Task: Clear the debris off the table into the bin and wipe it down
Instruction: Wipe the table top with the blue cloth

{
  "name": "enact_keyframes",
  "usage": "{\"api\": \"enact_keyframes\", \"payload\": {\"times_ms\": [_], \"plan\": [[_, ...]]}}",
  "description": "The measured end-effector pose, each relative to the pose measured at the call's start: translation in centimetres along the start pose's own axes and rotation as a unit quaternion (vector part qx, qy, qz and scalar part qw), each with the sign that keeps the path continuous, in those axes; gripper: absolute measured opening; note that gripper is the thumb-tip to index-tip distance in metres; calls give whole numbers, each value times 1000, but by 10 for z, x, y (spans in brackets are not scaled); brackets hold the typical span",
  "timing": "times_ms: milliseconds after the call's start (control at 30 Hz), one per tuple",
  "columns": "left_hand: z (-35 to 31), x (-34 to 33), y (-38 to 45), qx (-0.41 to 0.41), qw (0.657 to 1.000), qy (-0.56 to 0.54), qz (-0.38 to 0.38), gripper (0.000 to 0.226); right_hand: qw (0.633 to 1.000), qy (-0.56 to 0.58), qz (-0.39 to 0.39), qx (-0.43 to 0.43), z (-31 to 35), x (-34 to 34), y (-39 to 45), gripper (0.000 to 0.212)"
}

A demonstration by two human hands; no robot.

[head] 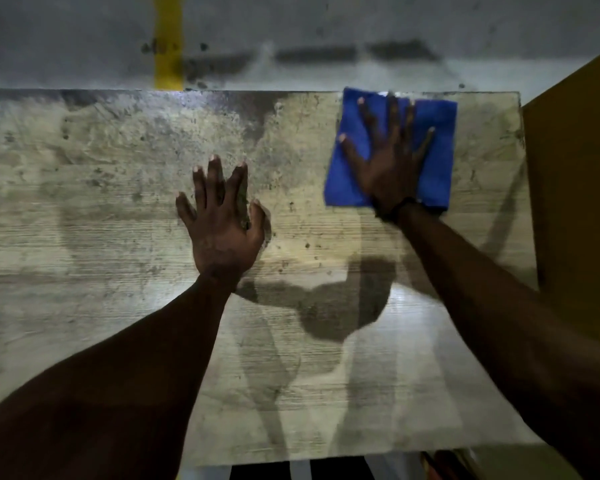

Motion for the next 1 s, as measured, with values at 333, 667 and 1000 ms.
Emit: {"api": "enact_keyframes", "payload": {"times_ms": [333,667,1000], "plan": [[-1,3,0,10,1000,-11,17,66,989,32,47,133,85,14,-167,71],[3,0,-2,-12,999,-43,-9,62,1000,-2,-2,8,76,-6,-95,72],[6,4,-5,-25,997,-67,23,62,999,-8,31,35,34,20,-264,71]]}}
Point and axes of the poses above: each hand's wrist, its own y-axis towards the middle knuckle, its own x-axis out of the back of the hand, z = x × y, the point moved 3 cm from there along y, towards the middle knuckle, and after that the axes turned 13 degrees about x, right-handed, at the moved point
